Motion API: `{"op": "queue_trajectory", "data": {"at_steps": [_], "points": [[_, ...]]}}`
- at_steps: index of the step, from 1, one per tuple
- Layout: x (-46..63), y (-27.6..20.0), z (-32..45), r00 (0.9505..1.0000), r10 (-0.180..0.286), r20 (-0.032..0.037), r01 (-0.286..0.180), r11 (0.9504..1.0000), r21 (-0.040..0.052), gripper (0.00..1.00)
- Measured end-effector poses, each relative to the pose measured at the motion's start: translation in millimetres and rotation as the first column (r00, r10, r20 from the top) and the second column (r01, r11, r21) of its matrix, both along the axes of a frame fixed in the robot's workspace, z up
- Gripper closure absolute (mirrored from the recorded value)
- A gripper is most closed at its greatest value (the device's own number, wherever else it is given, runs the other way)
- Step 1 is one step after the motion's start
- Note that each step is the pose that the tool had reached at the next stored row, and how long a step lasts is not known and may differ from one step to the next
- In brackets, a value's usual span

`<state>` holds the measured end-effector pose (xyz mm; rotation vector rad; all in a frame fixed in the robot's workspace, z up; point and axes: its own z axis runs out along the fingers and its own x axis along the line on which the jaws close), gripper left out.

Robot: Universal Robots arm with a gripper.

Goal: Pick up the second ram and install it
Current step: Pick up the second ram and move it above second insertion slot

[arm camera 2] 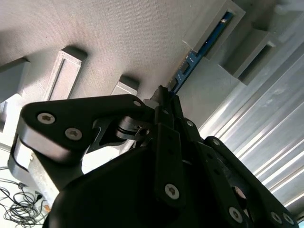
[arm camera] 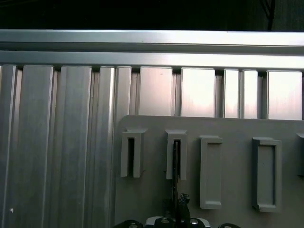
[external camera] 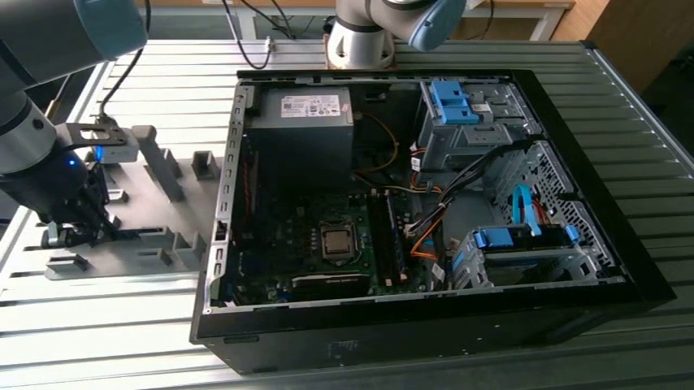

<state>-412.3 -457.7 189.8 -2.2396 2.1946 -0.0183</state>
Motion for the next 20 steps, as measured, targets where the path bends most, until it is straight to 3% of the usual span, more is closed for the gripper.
{"op": "queue_trajectory", "data": {"at_steps": [5, 16, 20], "points": [[0.0, 0.0, 3.7, 1.0, 0.0, 0.0, 0.0, 1.0, 0.0, 0.86], [0.0, 0.0, 29.6, 1.0, 0.0, -0.0002, 0.0, 1.0, 0.0, 0.86], [0.1, 0.0, 30.7, 1.0, 0.0, 0.0001, 0.0, 1.0, 0.0002, 0.86]]}}
